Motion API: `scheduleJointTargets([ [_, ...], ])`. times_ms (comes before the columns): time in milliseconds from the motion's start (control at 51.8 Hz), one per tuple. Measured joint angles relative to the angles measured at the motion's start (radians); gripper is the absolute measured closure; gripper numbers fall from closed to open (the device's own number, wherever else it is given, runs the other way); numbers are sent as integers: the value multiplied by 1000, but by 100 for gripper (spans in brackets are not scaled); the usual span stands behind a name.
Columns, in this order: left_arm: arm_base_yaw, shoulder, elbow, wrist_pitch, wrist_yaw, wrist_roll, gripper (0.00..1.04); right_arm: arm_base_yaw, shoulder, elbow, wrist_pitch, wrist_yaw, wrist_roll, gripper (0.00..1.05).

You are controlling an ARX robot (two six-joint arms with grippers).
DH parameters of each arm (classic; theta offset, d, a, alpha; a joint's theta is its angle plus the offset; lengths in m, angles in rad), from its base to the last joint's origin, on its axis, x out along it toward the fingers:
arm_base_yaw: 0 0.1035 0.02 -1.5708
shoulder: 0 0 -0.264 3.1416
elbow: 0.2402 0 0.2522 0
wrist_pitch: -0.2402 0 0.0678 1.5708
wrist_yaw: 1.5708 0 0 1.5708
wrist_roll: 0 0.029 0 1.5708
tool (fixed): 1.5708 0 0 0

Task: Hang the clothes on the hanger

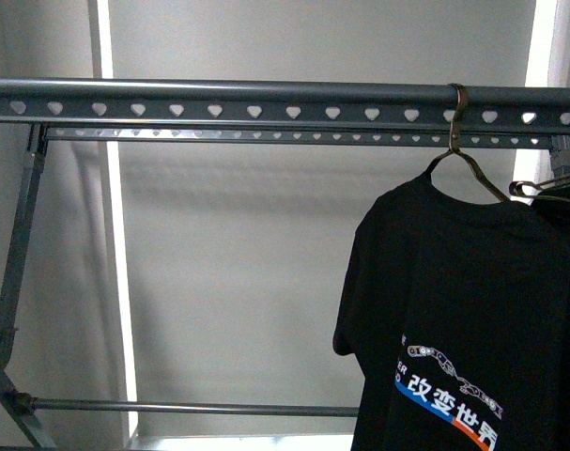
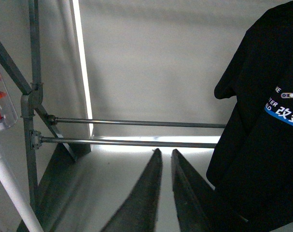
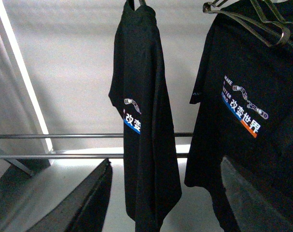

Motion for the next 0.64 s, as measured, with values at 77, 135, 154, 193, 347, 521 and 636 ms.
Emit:
scheduleJointTargets([
  [77,0,0,0,0,0,0,78,0,0,0,0,0,0,23],
  [135,0,0,0,0,0,0,69,0,0,0,0,0,0,14],
  [154,0,0,0,0,0,0,66,0,0,0,0,0,0,10],
  [193,0,0,0,0,0,0,60,0,0,0,0,0,0,6],
  [347,0,0,0,0,0,0,32,0,0,0,0,0,0,7],
  [521,0,0,0,0,0,2,6,0,0,0,0,0,0,7],
  [636,0,0,0,0,0,3,7,0,0,0,0,0,0,7],
])
